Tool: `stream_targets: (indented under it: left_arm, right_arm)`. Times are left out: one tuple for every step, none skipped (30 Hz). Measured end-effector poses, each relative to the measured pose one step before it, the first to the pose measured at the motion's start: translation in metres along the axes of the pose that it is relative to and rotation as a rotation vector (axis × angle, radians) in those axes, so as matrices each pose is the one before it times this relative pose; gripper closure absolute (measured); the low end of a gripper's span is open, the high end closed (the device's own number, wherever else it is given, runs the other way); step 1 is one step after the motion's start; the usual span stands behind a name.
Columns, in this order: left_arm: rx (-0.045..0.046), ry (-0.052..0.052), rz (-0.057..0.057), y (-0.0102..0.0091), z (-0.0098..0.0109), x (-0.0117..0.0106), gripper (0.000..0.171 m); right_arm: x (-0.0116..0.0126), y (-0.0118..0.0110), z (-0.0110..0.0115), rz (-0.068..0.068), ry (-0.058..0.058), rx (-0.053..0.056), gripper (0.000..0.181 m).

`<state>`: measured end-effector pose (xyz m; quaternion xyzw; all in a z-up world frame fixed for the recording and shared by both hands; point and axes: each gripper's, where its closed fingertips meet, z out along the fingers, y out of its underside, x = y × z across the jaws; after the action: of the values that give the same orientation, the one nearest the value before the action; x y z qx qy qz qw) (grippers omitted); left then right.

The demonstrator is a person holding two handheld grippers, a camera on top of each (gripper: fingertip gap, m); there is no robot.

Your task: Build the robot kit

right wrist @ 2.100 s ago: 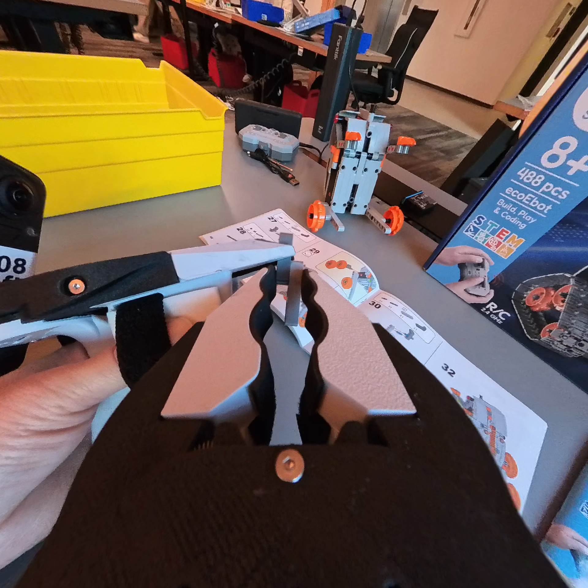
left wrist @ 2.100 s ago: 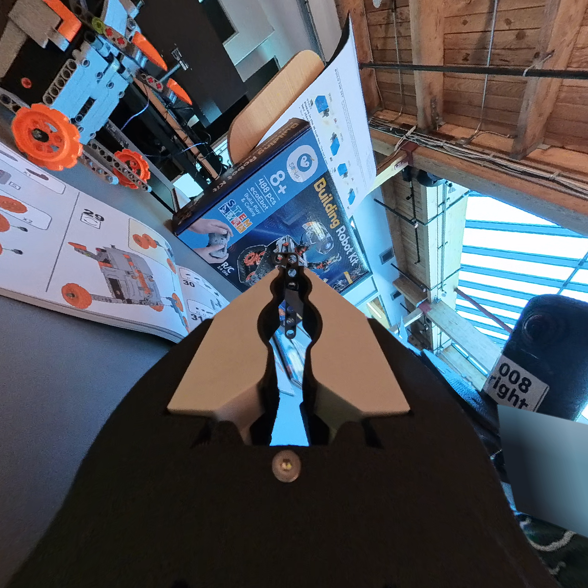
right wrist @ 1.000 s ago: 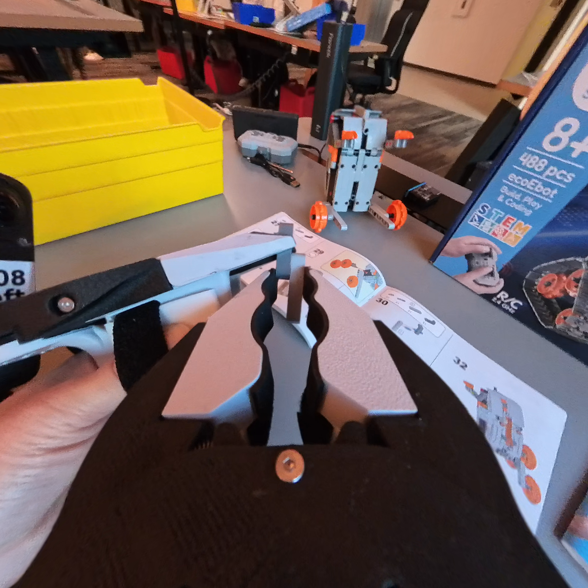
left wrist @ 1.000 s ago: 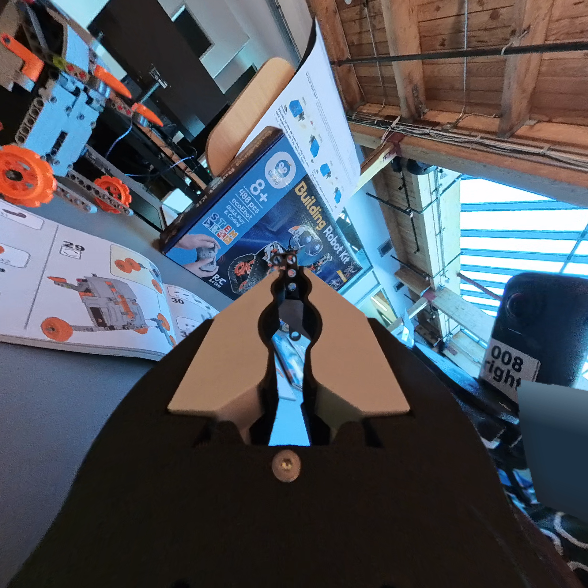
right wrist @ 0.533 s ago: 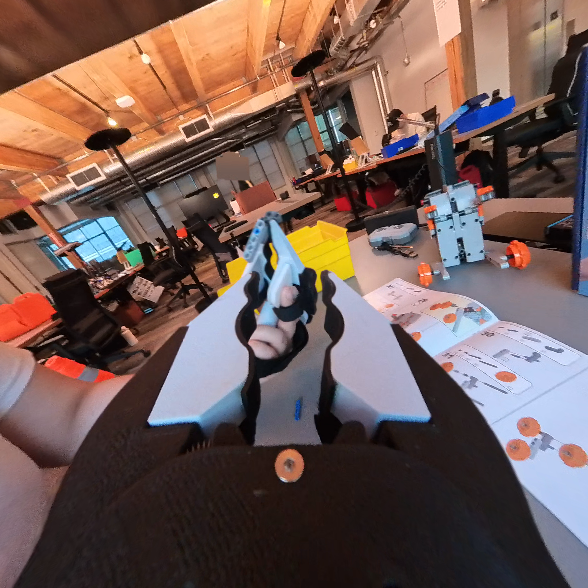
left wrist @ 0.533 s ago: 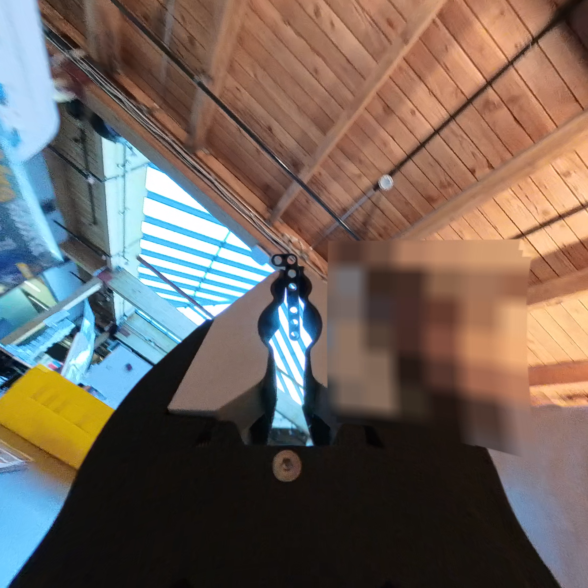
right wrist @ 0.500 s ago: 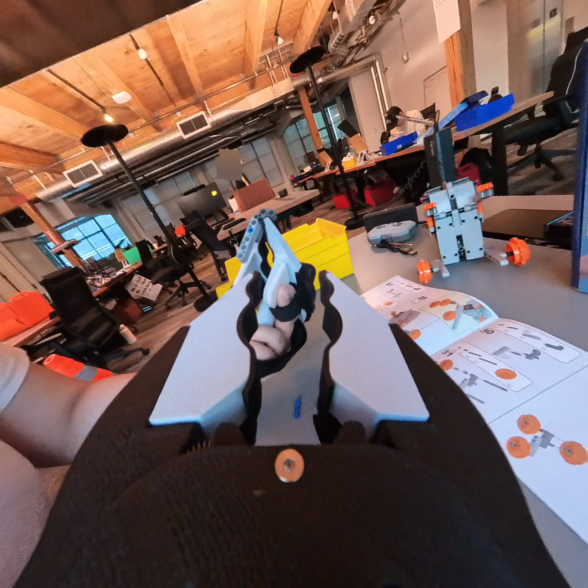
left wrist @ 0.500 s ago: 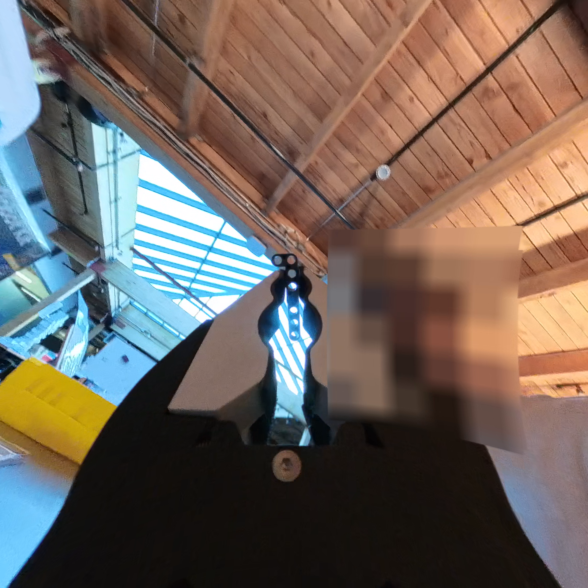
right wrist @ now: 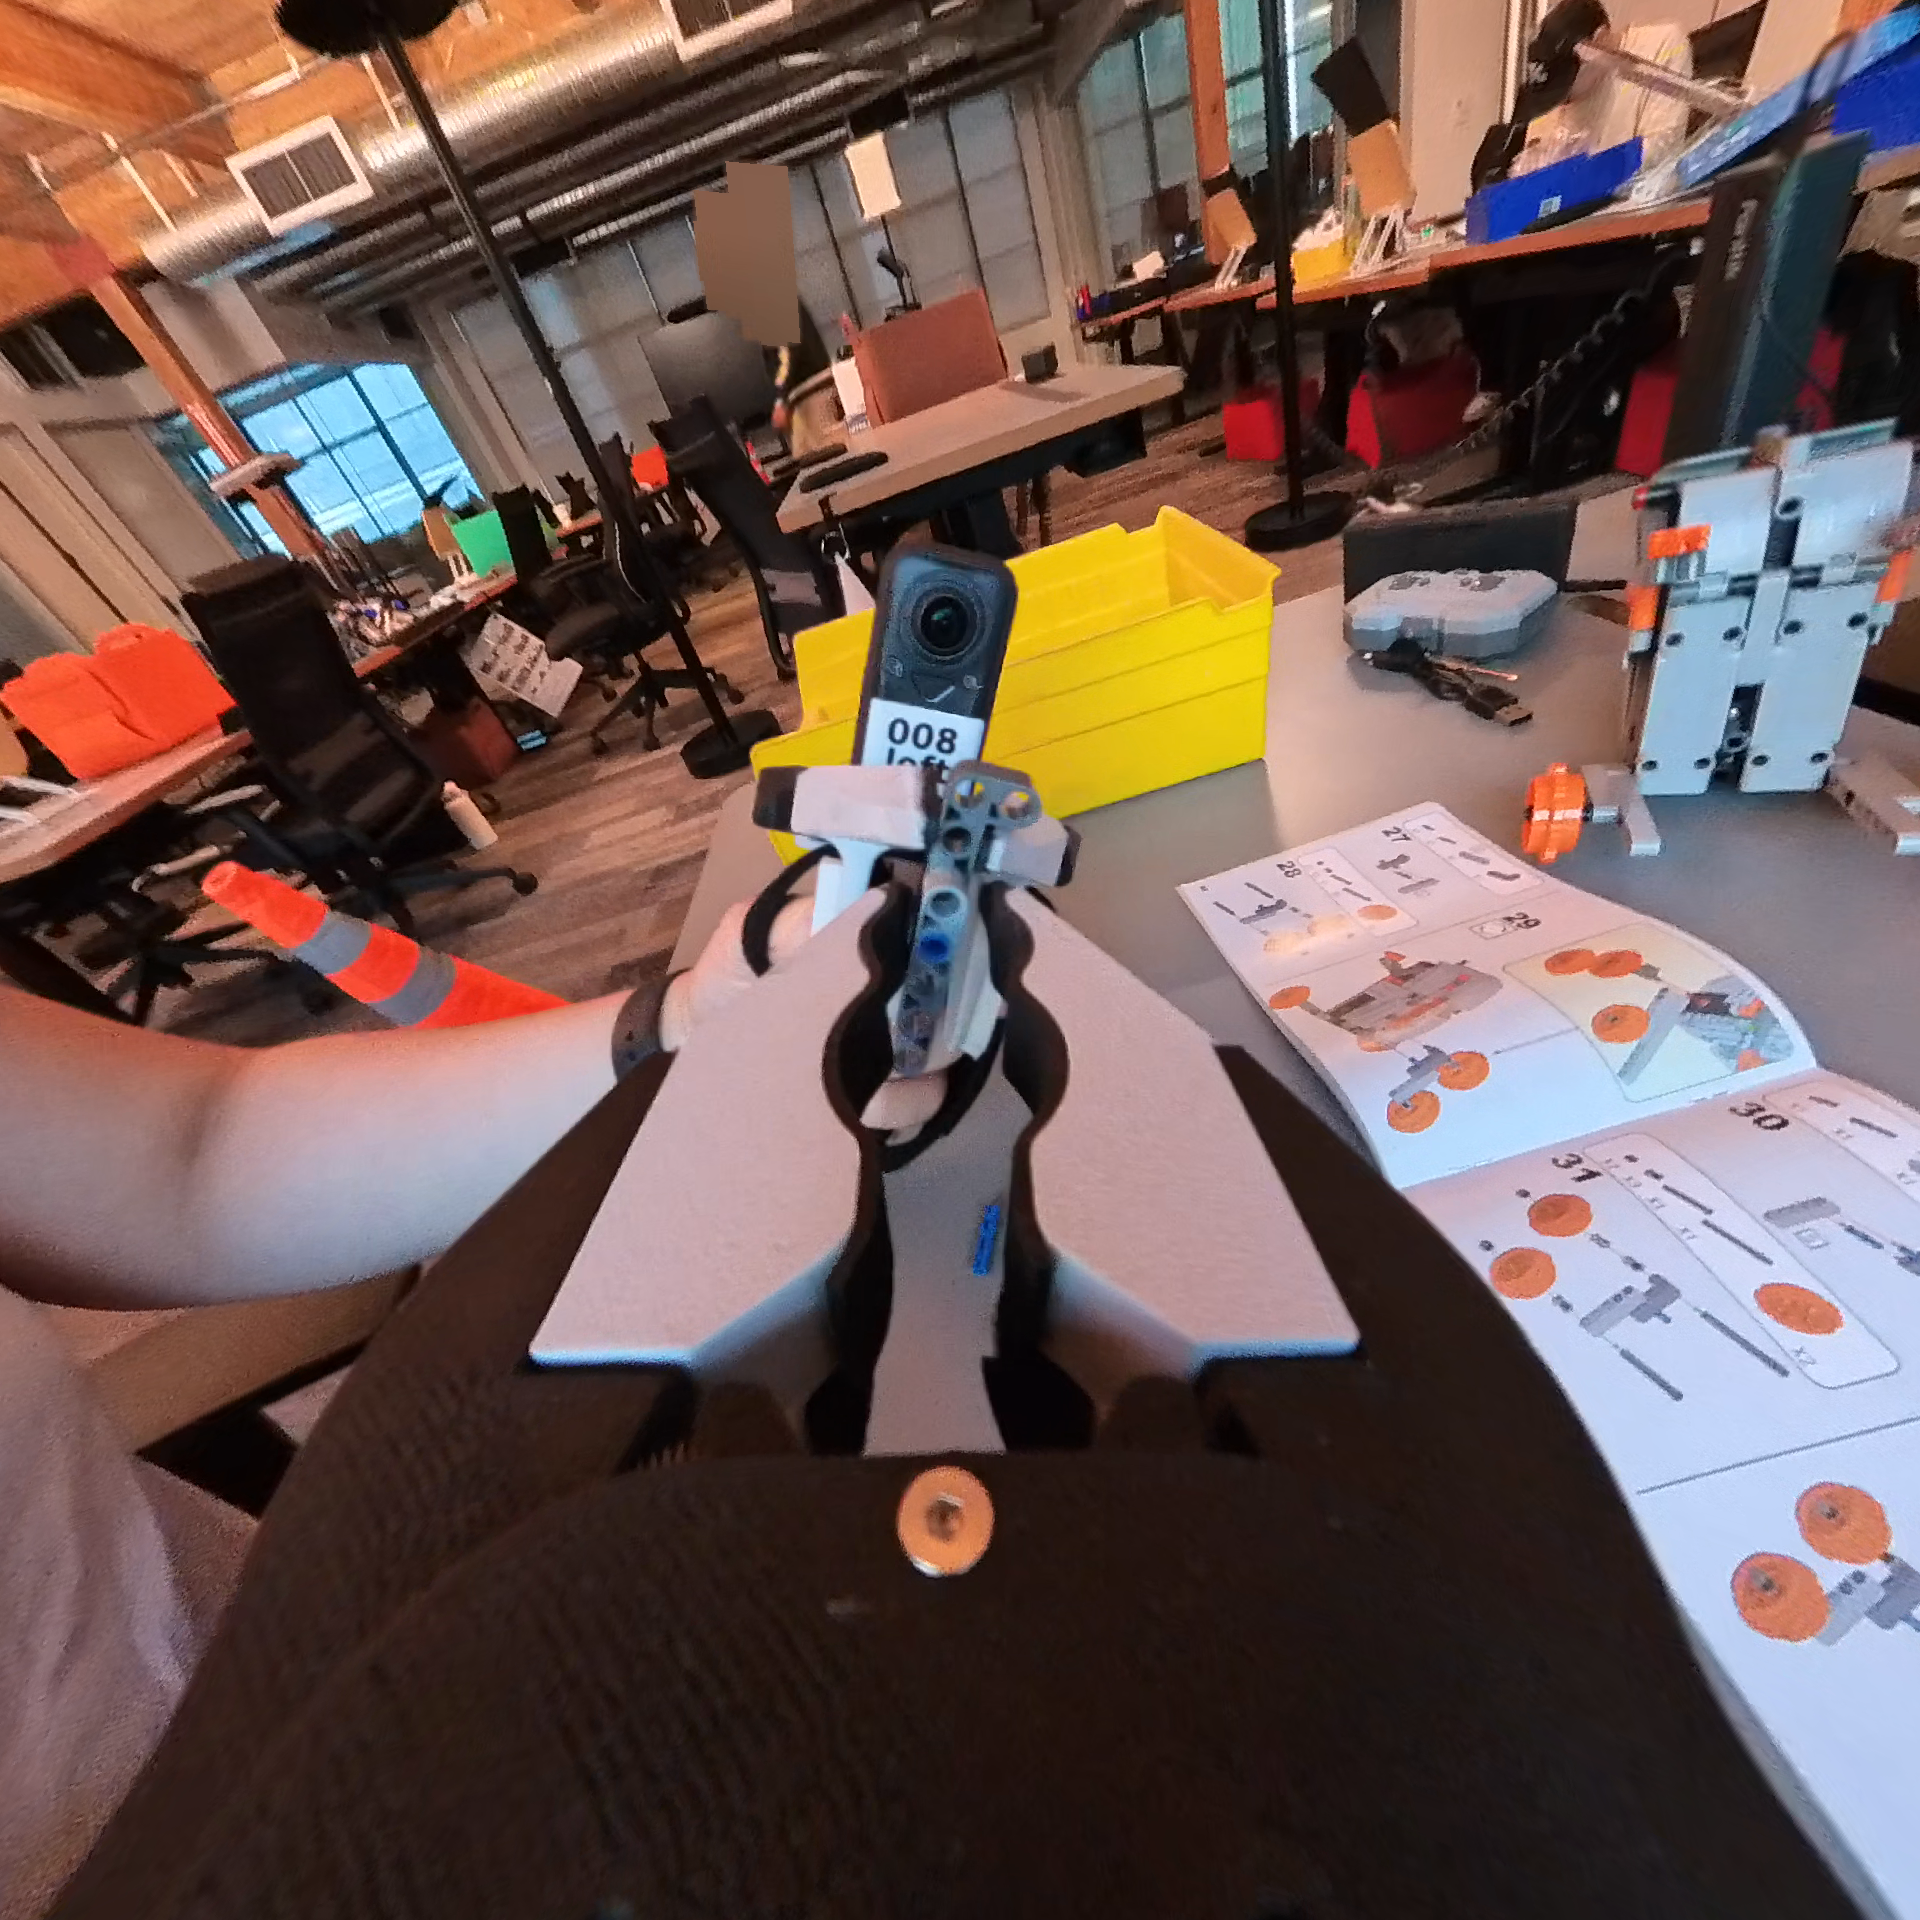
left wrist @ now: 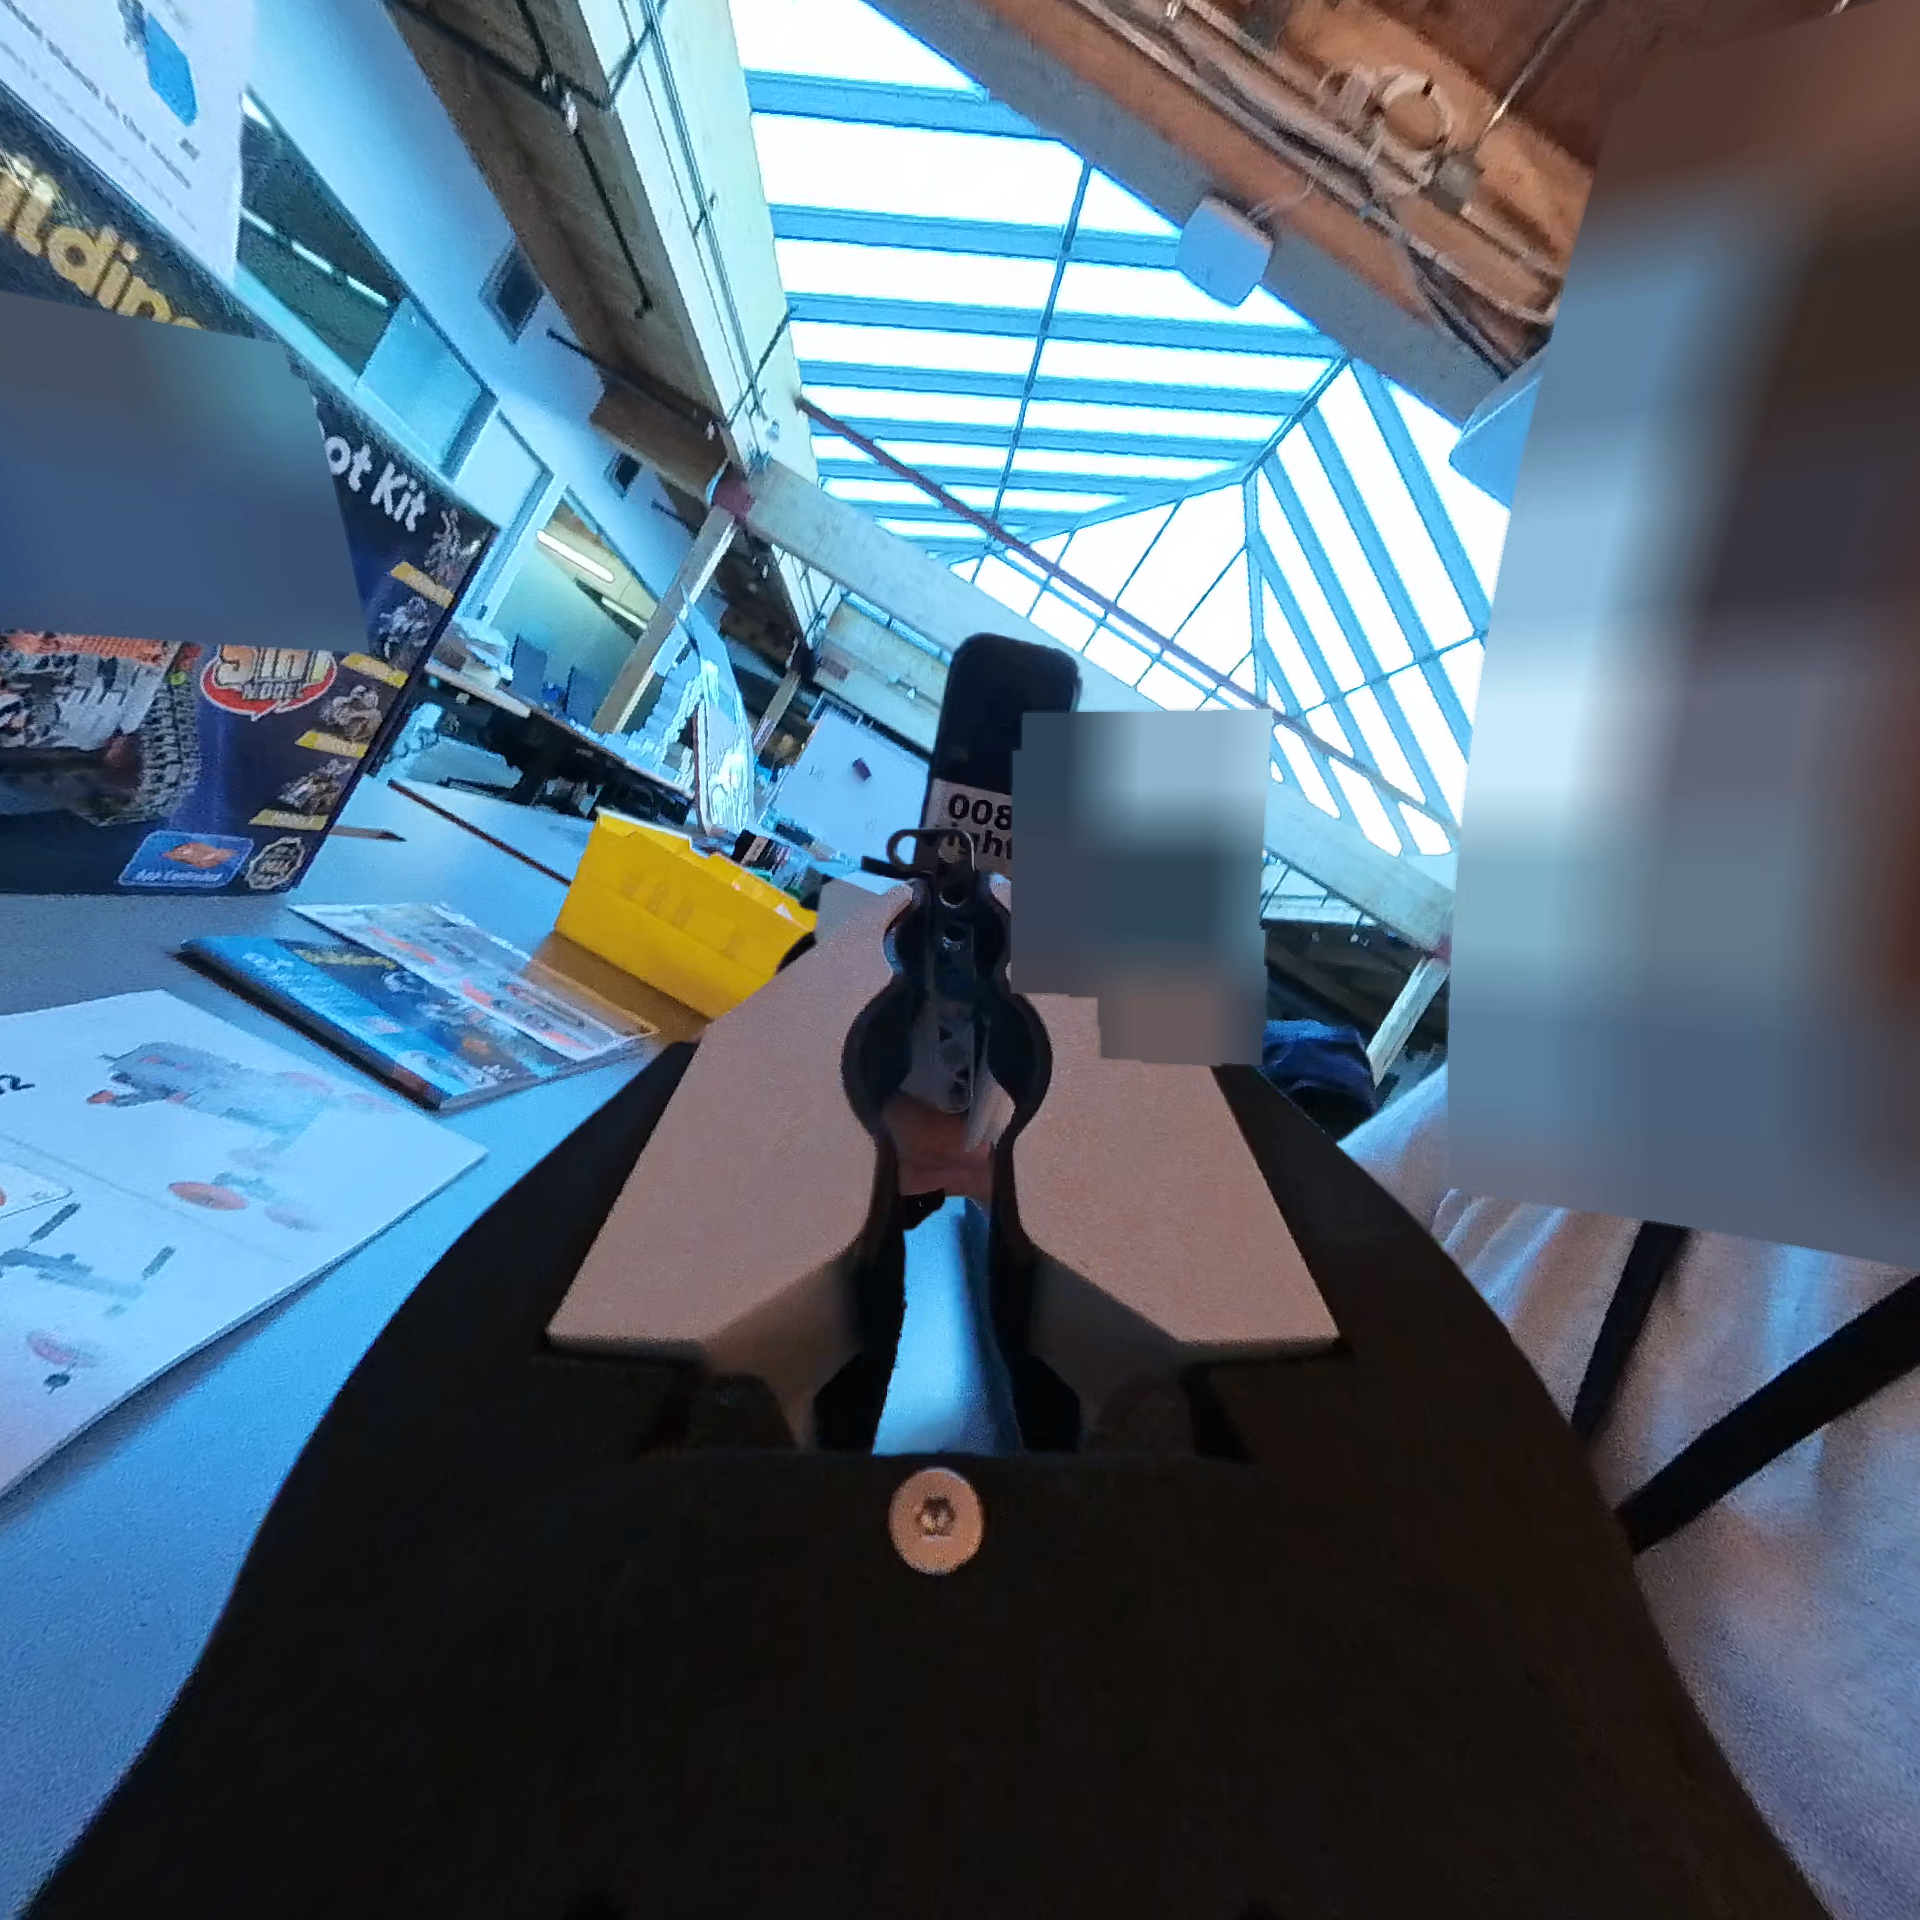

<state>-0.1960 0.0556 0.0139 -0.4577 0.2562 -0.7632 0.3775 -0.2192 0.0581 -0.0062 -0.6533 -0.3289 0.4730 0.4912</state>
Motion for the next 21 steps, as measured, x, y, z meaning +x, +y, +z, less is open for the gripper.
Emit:
stream_targets:
  left_arm:
    - [-0.01211, -0.0111, 0.0024, 0.00053, -0.00086, -0.00064, 0.168]
    - [-0.01572, -0.0078, 0.012, 0.00192, -0.00055, -0.00006, 0.168]
    - [-0.01416, -0.0074, 0.0088, 0.00184, -0.00058, -0.00001, 0.168]
    - [-0.01612, -0.0111, -0.0025, 0.00174, -0.00042, -0.00095, 0.168]
    - [-0.02309, -0.0158, -0.0133, 0.0021, -0.00028, -0.00262, 0.168]
    - [-0.0425, -0.0162, -0.0255, 0.00306, -0.00085, -0.00305, 0.168]
    - [-0.06683, -0.0154, -0.0273, 0.00422, -0.00221, -0.00123, 0.164]
    - [-0.08426, -0.0421, -0.0152, 0.00452, -0.00477, -0.00114, 0.134]
    - [-0.11787, -0.0777, 0.036, 0.00895, -0.00943, -0.00297, 0.128]
    - [-0.14775, -0.119, 0.106, 0.01593, -0.01219, -0.00847, 0.134]
    - [-0.16755, -0.0973, 0.1224, 0.02177, -0.01009, -0.00687, 0.137]
    - [-0.15074, -0.0628, 0.091, 0.02034, -0.00543, -0.00513, 0.143]
    - [-0.1084, -0.0086, 0.0552, 0.01442, 0.00033, -0.00001, 0.145]
    - [-0.06199, 0.0372, 0.0319, 0.00812, 0.00364, 0.0048, 0.146]
    - [-0.02825, 0.0035, 0.0344, 0.00448, 0.00441, -0.00212, 0.153]
    - [-0.02933, -0.0143, 0.0483, 0.00659, 0.00467, -0.00499, 0.154]
    - [-0.04138, -0.0012, 0.0471, 0.00894, 0.005, -0.00197, 0.158]
    - [-0.03553, -0.0019, 0.0424, 0.00803, 0.00526, -0.00052, 0.16]
    - [-0.02971, 0.0128, 0.0363, 0.00714, 0.00521, 0.0032, 0.16]
    - [-0.02132, 0.0019, 0.0263, 0.00555, 0.0048, 0.00227, 0.16]
    - [-0.00679, -0.0084, 0.0188, 0.00352, 0.00422, 0.00055, 0.159]
  right_arm:
    - [-0.0014, 0.00149, -0.00202, 0.0275, -0.0251, 0.0059, 0.174]
    - [-0.00137, 0.00249, -0.00033, 0.0434, -0.0285, -0.0009, 0.175]
    - [-0.00048, 0.00162, -0.00012, 0.0315, -0.0252, 0.0031, 0.175]
    - [0.00099, 0.00181, -0.00041, 0.0179, -0.0118, -0.0025, 0.176]
    - [0.00227, 0.00252, -0.00038, 0.015, -0.0016, -0.0093, 0.176]
    - [0.00164, 0.00367, -0.0009, 0.0206, -0.0031, -0.0195, 0.176]
    - [-0.00064, 0.00272, -0.00204, 0.0008, -0.0094, -0.0161, 0.176]
    - [0.00067, -0.00071, -0.00462, -0.0257, 0.0121, 0.0005, 0.176]
    - [0.00527, -0.00274, -0.00679, -0.032, 0.0429, 0.0064, 0.175]
    - [0.00677, -0.0035, -0.00756, -0.0218, 0.0413, 0.0119, 0.175]
    - [0.00708, -0.00194, -0.0063, -0.0038, 0.0273, 0.0092, 0.175]
    - [0.00625, 0.00144, -0.00362, 0.0115, 0.0091, -0.0072, 0.175]
    - [0.00471, 0.00394, -0.00108, 0.0245, -0.0039, -0.0202, 0.175]
    - [0.0059, 0.0045, 0.00071, 0.0231, 0.0073, -0.019, 0.175]
    - [0.00546, 0.00469, 0.00152, 0.0157, 0.0119, -0.0178, 0.175]
    - [0.00245, 0.00481, 0.00182, 0.0051, 0.0027, -0.0178, 0.176]
    - [0.00055, 0.00449, 0.00161, -0.0032, 0.0001, -0.0171, 0.175]
    - [0.00073, 0.00365, 0.00109, -0.0058, 0.0071, -0.016, 0.175]
    - [0.00041, 0.00252, 0.00077, -0.0091, 0.0058, -0.0125, 0.175]
    - [0.0005, 0.0012, 0.0006, -0.0056, 0.0033, -0.0052, 0.175]
    - [0.00146, 0.0009, 0.00056, 0.0032, 0.0029, -0.0032, 0.175]
